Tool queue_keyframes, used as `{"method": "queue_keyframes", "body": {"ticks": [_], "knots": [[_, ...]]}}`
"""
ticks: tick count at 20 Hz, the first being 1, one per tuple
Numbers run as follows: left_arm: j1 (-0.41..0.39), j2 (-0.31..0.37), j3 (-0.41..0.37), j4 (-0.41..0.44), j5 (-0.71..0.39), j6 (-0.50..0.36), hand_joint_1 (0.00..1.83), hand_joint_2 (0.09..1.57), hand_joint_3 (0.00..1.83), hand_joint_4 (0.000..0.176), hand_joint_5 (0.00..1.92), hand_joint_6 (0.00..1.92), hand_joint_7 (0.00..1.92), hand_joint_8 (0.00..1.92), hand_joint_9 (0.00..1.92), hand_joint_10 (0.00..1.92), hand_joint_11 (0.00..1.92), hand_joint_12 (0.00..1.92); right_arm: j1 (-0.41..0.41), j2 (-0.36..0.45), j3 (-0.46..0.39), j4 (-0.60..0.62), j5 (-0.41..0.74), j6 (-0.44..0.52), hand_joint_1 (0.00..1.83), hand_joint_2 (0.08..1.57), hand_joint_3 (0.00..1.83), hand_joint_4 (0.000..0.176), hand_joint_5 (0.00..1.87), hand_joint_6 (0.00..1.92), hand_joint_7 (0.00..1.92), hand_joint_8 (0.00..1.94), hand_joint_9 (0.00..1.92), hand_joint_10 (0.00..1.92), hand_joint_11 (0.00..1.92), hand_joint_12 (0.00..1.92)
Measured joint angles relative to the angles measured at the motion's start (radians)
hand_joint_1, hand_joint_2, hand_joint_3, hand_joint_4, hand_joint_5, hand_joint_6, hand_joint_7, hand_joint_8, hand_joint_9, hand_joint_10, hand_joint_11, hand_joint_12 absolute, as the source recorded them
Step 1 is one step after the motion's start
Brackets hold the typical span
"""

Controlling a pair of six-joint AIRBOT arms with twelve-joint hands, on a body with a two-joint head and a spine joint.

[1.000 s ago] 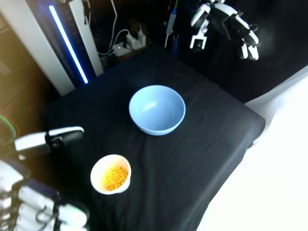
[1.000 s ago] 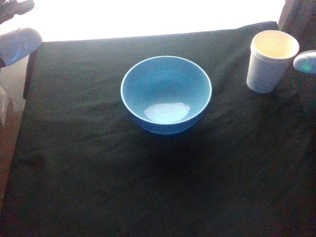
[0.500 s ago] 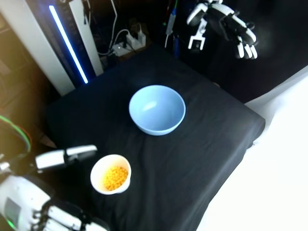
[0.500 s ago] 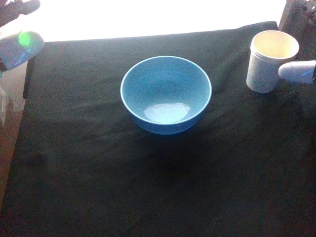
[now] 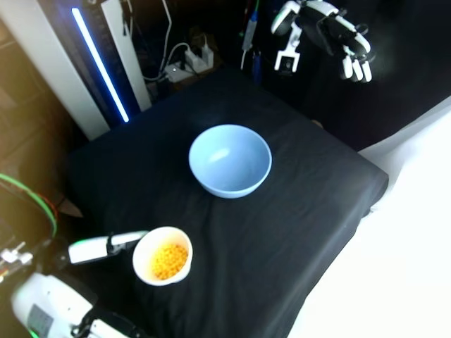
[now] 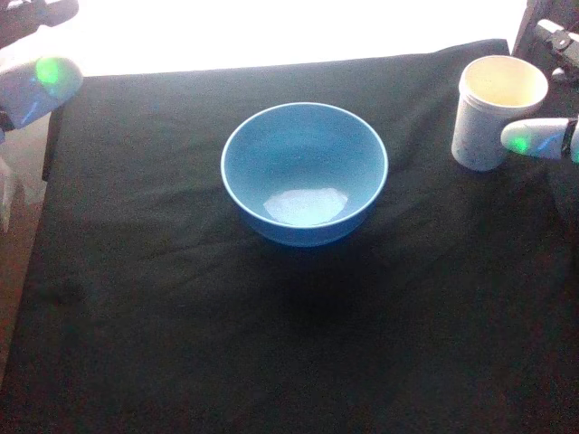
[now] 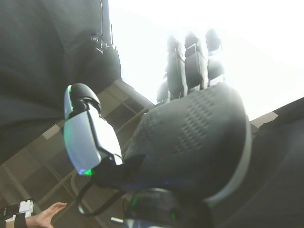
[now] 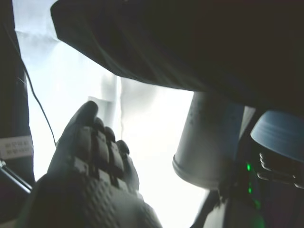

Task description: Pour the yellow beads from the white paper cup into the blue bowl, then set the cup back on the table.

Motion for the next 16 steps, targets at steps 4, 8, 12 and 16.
{"method": "queue_keyframes", "body": {"ticks": [4,8,12,16], "knots": [[0.000,0.000,0.000,0.000,0.000,0.000,0.36,0.95,0.00,0.000,0.05,0.00,0.48,0.00,0.29,0.00,0.00,0.25,0.000,-0.013,0.013,-0.002,-0.002,0.003,0.58,0.59,0.00,0.066,0.00,0.00,0.03,0.00,0.08,0.00,0.00,0.52],[0.000,0.000,0.000,0.001,0.000,0.000,0.37,0.97,0.00,0.000,0.05,0.00,0.48,0.00,0.30,0.00,0.00,0.28,0.000,-0.025,0.017,0.002,-0.004,0.006,0.56,0.51,0.00,0.105,0.00,0.00,0.02,0.00,0.08,0.00,0.00,0.42],[0.000,0.000,0.000,0.000,0.001,0.000,0.35,0.98,0.00,0.000,0.04,0.00,0.48,0.00,0.30,0.00,0.00,0.32,0.000,-0.044,0.026,-0.011,-0.008,0.016,0.57,0.49,0.00,0.097,0.00,0.00,0.01,0.00,0.03,0.01,0.00,0.11],[0.000,-0.001,0.000,0.001,0.002,0.000,0.37,0.98,0.00,0.000,0.07,0.00,0.50,0.00,0.32,0.00,0.00,0.35,0.005,-0.051,0.037,-0.017,-0.014,0.025,0.57,0.52,0.00,0.054,0.00,0.00,0.00,0.00,0.02,0.01,0.00,0.05]]}}
